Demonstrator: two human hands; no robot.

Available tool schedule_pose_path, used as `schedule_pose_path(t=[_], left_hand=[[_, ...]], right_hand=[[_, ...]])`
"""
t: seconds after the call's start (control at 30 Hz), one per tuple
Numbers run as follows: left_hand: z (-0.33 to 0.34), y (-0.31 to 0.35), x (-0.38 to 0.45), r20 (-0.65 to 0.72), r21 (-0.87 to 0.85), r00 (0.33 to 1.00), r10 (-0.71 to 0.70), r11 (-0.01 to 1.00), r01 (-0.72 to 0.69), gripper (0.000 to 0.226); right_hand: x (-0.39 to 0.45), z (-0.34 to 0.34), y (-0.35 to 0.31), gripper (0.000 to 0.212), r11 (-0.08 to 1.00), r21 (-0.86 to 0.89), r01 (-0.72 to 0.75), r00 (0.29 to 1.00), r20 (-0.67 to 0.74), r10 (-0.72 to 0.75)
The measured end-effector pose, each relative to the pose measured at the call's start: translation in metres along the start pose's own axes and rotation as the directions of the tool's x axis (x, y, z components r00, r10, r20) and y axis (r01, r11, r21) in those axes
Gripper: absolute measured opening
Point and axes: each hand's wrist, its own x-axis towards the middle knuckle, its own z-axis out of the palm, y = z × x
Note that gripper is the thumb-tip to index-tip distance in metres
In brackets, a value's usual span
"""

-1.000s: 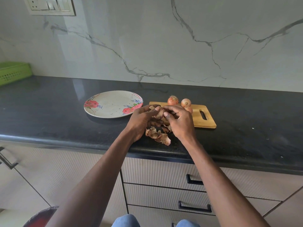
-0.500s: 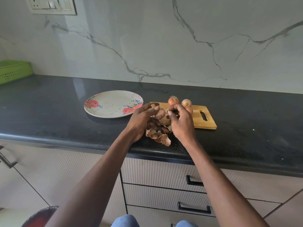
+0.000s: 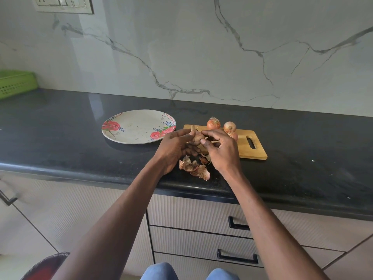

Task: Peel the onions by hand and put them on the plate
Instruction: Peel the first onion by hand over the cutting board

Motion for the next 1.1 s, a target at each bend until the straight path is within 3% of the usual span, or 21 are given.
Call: schedule_pose_path(t=[0.27, 0.4, 0.53, 0.77, 0.93, 1.1], left_hand=[[-0.0014, -0.0038, 0.0002, -0.019, 0.067, 0.999, 0.032, 0.997, -0.03, 0.021], [-0.0002, -0.0036, 0.0008, -0.044, 0.083, 0.999, 0.023, 0.996, -0.02, 0.029], [0.0021, -0.0007, 0.0003, -0.083, 0.1, 0.997, -0.007, 0.995, 0.015, 0.022], [0.0024, -0.0002, -0.0011, -0.039, 0.085, 0.998, -0.052, 0.995, 0.055, 0.026], [0.0011, 0.0014, 0.0011, -0.093, 0.058, 0.994, -0.054, 0.997, 0.059, 0.018], [-0.0014, -0.0017, 0.0035, -0.083, 0.055, 0.996, -0.026, 0.998, 0.03, 0.027]], right_hand=[[0.0018, 0.0022, 0.0062, 0.009, 0.995, 0.089, -0.049, 0.999, -0.005, 0.05], [0.0005, 0.0018, 0.0033, 0.007, 0.998, 0.041, -0.042, 0.999, 0.012, 0.041], [-0.0011, -0.0002, -0.0013, 0.005, 0.999, 0.001, -0.055, 0.998, 0.032, 0.055], [-0.0008, 0.0011, 0.0016, 0.012, 0.992, 0.041, -0.12, 0.993, 0.024, 0.119], [-0.0001, -0.0001, -0.0006, 0.028, 0.994, 0.044, -0.102, 0.995, 0.008, 0.101], [0.0008, 0.0004, 0.0005, 0.034, 0.999, 0.022, -0.045, 0.998, 0.052, 0.044]])
